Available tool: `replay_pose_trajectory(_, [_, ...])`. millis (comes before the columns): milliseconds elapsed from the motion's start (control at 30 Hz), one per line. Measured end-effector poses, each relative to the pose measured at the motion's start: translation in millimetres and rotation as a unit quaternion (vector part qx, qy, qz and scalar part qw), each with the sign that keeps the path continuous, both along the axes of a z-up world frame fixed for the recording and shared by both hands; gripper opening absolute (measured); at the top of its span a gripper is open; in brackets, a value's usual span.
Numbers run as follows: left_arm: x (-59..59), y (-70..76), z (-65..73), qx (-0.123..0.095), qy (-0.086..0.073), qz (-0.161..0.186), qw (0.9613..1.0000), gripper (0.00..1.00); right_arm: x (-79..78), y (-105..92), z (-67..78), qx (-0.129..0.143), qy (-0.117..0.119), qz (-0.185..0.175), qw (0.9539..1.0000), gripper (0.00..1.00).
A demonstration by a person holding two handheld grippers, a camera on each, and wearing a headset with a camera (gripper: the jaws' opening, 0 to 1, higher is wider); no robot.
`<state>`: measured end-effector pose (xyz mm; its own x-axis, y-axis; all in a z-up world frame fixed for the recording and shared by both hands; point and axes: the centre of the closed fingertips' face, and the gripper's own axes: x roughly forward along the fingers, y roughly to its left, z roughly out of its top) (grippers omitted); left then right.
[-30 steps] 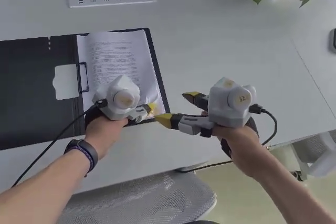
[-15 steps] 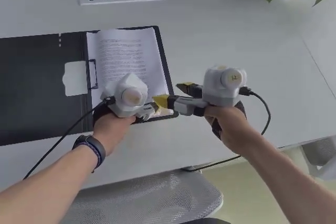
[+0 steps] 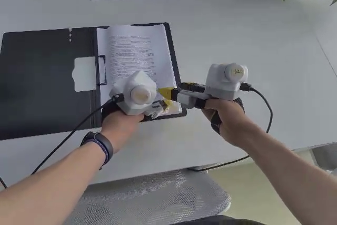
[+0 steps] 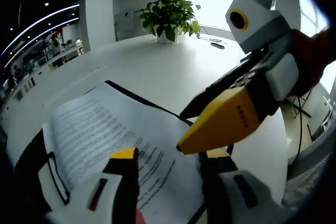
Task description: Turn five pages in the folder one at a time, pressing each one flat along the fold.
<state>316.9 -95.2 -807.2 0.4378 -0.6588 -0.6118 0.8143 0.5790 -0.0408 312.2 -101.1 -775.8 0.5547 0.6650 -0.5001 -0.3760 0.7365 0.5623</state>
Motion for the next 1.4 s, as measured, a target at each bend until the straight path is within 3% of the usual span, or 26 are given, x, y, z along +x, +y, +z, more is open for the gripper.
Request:
replay_pose_trajectory(300, [-0.3,-0.1,0.2,-0.003,0.001,0.002,1.0,0.47,3.7,1.6,-4.5,0.028,0.013,-0.013,0.9994,0.36])
replay_pose_trajectory(667, [-0.9,0.3,0.9,-0.002,0.004,0.002,1.0,0.47,8.6,-2.3,-10.9,0.031,0.023,-0.029,0.9988,0.17])
replay_pose_trajectory(1000, [-1.0,0.5,0.9,-0.002,0.007,0.001,1.0,0.46,9.7,-6.6,-13.2,0.033,0.028,-0.04,0.9983,0.06])
replay_pose_trajectory(1400, [-2.6,-0.9,2.1,-0.004,0.017,-0.004,0.9999,0.5,10.1,-9.1,-13.1,0.043,0.033,-0.05,0.9973,0.03])
